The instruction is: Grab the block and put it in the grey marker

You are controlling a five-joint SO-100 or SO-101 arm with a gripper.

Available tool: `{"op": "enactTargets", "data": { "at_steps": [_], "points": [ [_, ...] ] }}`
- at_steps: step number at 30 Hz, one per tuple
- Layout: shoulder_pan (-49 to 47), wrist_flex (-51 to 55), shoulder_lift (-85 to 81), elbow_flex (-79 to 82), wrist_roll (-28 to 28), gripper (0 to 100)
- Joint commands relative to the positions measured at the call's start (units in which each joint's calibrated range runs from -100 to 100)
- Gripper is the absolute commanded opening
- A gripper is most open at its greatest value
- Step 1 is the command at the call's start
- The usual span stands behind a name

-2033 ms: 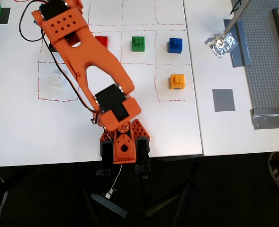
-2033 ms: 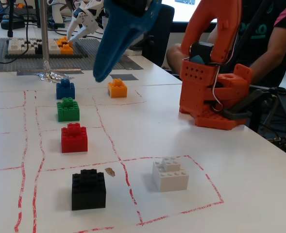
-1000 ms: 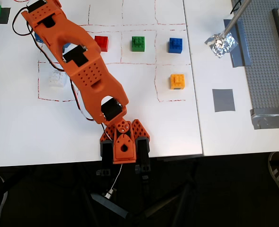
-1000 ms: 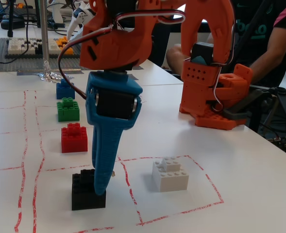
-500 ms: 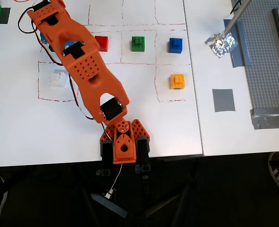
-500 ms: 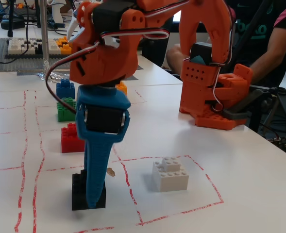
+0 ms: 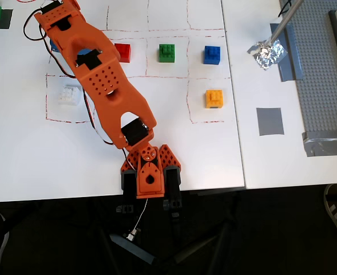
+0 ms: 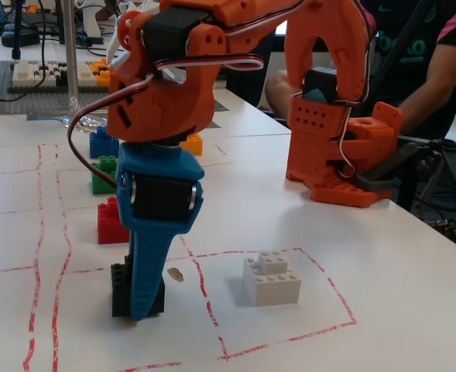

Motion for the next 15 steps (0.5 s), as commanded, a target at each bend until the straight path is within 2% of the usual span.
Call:
{"op": "enactTargets", "data": {
  "at_steps": [1, 7, 15],
  "points": [
    [1.37, -1.01, -5.89, -2.91, 0.59, 2],
    [0.93, 4.46, -13.30, -3.91, -3.03, 0],
    [-0.31, 20.62, -23.12, -9.98, -15.09, 0]
  ]
}}
